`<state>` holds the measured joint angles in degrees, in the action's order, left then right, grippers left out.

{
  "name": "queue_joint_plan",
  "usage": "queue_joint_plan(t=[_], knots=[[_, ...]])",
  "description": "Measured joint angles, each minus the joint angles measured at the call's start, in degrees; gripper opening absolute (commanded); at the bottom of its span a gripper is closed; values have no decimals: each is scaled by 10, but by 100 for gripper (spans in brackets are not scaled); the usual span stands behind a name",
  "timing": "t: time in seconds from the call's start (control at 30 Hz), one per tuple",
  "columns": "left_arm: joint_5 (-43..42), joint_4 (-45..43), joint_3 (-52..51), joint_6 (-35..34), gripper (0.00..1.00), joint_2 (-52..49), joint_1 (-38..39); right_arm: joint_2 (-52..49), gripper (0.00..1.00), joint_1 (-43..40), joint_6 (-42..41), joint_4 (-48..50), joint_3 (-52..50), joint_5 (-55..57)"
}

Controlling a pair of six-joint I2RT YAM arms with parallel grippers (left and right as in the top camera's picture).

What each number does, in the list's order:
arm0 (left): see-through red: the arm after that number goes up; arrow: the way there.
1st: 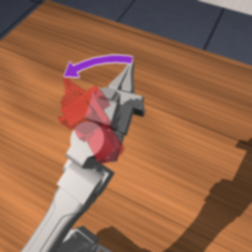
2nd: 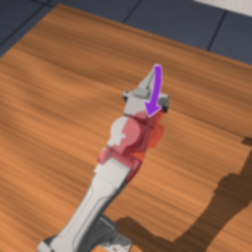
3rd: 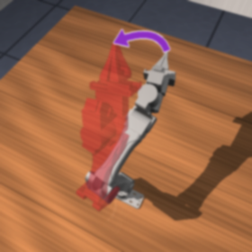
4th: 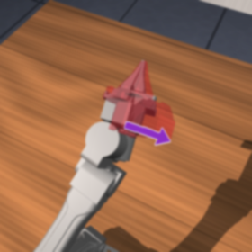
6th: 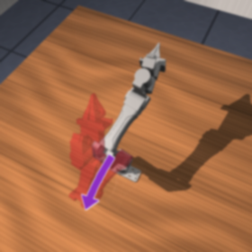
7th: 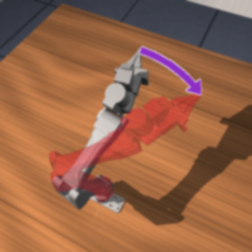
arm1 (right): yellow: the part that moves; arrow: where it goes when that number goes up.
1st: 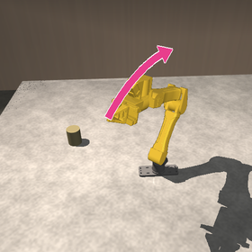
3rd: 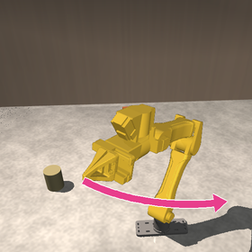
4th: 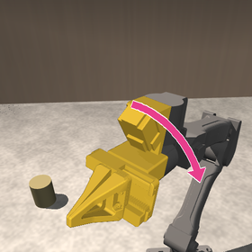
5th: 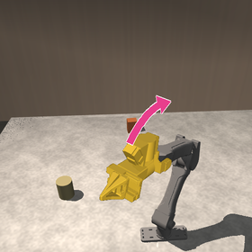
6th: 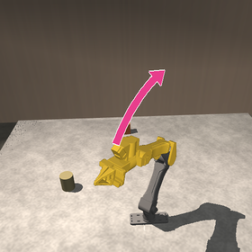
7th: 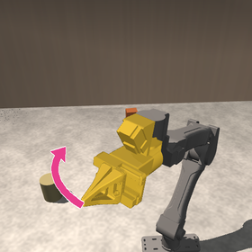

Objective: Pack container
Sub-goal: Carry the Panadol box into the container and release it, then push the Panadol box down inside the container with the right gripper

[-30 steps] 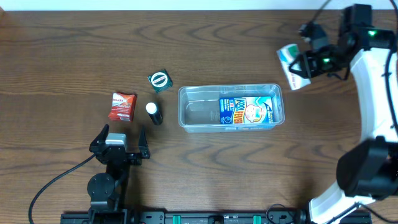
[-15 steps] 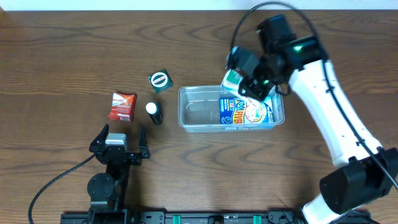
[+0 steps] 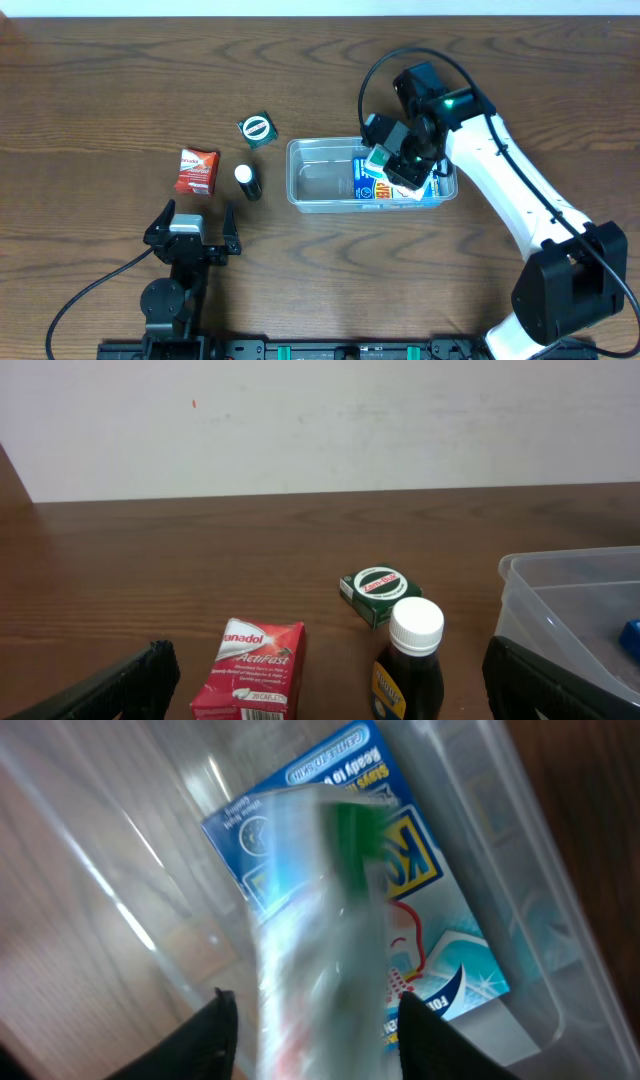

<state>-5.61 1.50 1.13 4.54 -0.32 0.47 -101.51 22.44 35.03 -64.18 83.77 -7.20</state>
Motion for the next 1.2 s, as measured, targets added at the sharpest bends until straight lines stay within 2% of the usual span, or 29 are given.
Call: queue_joint_plan(t=[0.2,0.4,0.57,0.6,0.63,0.67,0.83,0.93,1.03,1.2], knots=[[0,0,0,0,98,0,0,0,57,-14,-12,19,-30,16],[0,0,0,0,98,0,0,0,55,-33,-72,52,-32,21],[0,0,0,0,98,0,0,0,68,-35,-130,60,-32,-22],[0,0,0,0,98,0,0,0,73,-35,-139,62,-32,-42],[0,0,0,0,98,0,0,0,78,-35,-150,66,-32,-70],[0,0,0,0,98,0,0,0,97,-35,-159,71,-32,-97],[0,0,0,0,98,0,0,0,99,-35,-232,110,-32,-243],[0,0,0,0,98,0,0,0,99,-31,-274,122,-32,-280],[0,0,0,0,98,0,0,0,87,-14,-318,127,-32,-302],[0,0,0,0,98,0,0,0,52,45,-409,123,-32,-265]])
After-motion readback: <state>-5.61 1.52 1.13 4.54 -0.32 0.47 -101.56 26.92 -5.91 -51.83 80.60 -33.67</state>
